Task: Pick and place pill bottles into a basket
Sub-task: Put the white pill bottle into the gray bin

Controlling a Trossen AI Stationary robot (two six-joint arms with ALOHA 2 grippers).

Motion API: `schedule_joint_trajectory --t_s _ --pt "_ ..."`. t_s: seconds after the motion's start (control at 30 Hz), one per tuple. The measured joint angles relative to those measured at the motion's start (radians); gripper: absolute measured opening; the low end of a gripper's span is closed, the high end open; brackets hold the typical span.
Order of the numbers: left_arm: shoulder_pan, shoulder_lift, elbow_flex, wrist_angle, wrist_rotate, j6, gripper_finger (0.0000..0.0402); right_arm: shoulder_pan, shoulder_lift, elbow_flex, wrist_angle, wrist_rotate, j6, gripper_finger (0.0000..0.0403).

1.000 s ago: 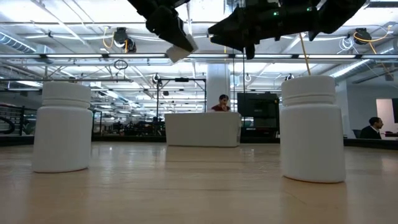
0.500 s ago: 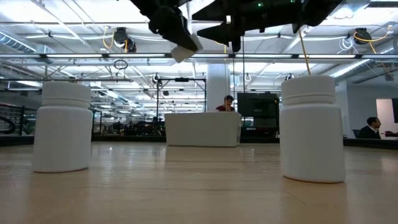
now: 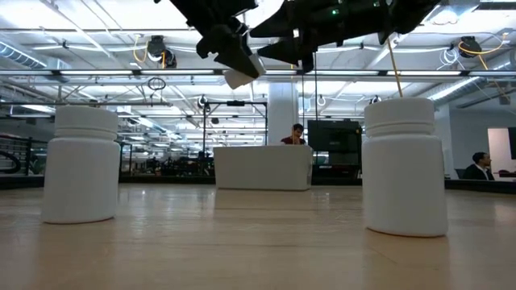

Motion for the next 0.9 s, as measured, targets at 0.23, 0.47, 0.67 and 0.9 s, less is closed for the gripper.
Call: schedule_joint_trajectory --t_s 0.23,0.47,0.67,0.9 --pt "-0.019 0.000 0.000 -0.011 -0.062 0.029 0.0165 -0.025 0.000 -0.001 -0.047 0.004 -0.002 0.0240" --pt "-0.032 -0.002 0.019 -0.022 -0.117 0.049 0.0165 -0.061 0.000 -0.002 -0.040 -0.009 0.013 0.0240" --pt "-0.032 -0.002 0.030 0.001 -0.103 0.056 0.0164 -0.058 0.000 -0.002 -0.002 -0.010 0.032 0.0240" --pt "-0.033 -0.002 0.030 0.030 -0.094 0.064 0.0164 -0.058 0.000 -0.002 0.008 -0.009 0.052 0.0240"
